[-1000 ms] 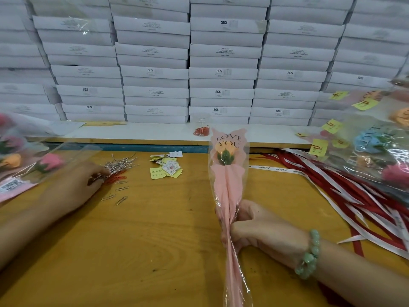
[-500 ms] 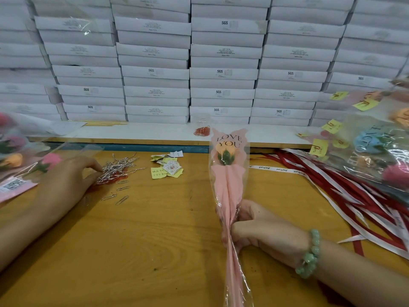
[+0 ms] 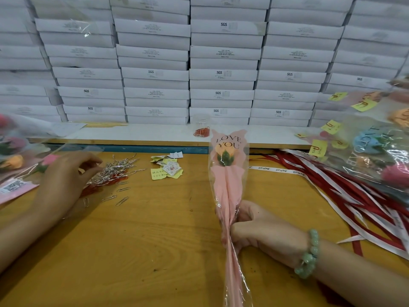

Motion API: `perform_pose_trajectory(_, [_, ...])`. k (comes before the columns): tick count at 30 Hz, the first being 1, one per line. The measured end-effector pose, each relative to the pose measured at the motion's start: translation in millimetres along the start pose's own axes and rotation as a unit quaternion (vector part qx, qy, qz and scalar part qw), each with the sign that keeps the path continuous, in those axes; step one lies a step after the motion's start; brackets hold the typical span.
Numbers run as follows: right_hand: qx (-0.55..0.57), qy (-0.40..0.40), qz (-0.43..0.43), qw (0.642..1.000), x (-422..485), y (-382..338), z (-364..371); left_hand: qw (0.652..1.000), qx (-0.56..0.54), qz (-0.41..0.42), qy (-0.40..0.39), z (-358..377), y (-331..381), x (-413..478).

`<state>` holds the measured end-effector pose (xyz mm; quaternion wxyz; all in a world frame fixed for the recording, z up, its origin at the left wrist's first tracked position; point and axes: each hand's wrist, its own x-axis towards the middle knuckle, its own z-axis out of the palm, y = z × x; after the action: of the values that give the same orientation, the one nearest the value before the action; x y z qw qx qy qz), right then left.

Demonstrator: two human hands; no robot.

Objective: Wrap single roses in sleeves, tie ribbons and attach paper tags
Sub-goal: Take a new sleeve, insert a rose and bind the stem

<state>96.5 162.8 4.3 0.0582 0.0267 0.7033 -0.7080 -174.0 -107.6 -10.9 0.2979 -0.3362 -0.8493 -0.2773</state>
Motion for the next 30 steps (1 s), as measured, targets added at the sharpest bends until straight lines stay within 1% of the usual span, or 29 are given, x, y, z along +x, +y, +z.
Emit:
perform_pose_trajectory(4, [0.000, 0.002, 0.003, 1.000, 0.3, -0.8, 0.5, 0.999, 0.008, -0.034, -0.015, -3.1, -0.1, -4.8])
perform_pose_trajectory(6, [-0.003, 0.004, 0.004, 1.000, 0.3, -1.3, 1.0, 0.998, -0.010, -0.064, -0.005, -2.0, -2.0, -4.4])
perform_pose_trajectory(8, [-0.003, 0.001, 0.005, 1.000, -0.1, -1.6, 1.2, 0.992, -0.059, -0.107, 0.020, 0.8, -2.3, -2.6])
perform_pose_trajectory(10, [-0.004, 0.000, 0.007, 1.000, -0.4, -1.3, 0.5, 0.978, -0.130, -0.156, 0.046, 4.1, -2.8, -0.5])
perform_pose_trajectory(12, [-0.008, 0.000, 0.008, 1.000, -0.5, -0.8, -0.1, 0.967, -0.169, -0.183, 0.058, 7.0, -5.3, 1.1])
perform_pose_trajectory(18, [-0.012, 0.006, 0.008, 1.000, -0.7, 0.1, 0.1, 0.954, -0.207, -0.204, 0.074, 9.2, -7.6, 1.7])
perform_pose_trajectory(24, [-0.009, 0.010, 0.011, 1.000, -0.5, 0.2, -0.6, 0.918, -0.310, -0.231, 0.089, 7.1, -2.1, 5.1])
perform_pose_trajectory(27, [-0.008, 0.011, 0.012, 1.000, -0.4, 0.6, -0.7, 0.910, -0.340, -0.220, 0.086, 3.7, 4.2, 4.8])
perform_pose_trajectory(30, [-0.005, 0.012, 0.008, 1.000, 0.1, 0.8, -0.3, 0.903, -0.372, -0.198, 0.084, -4.9, 25.1, 9.7])
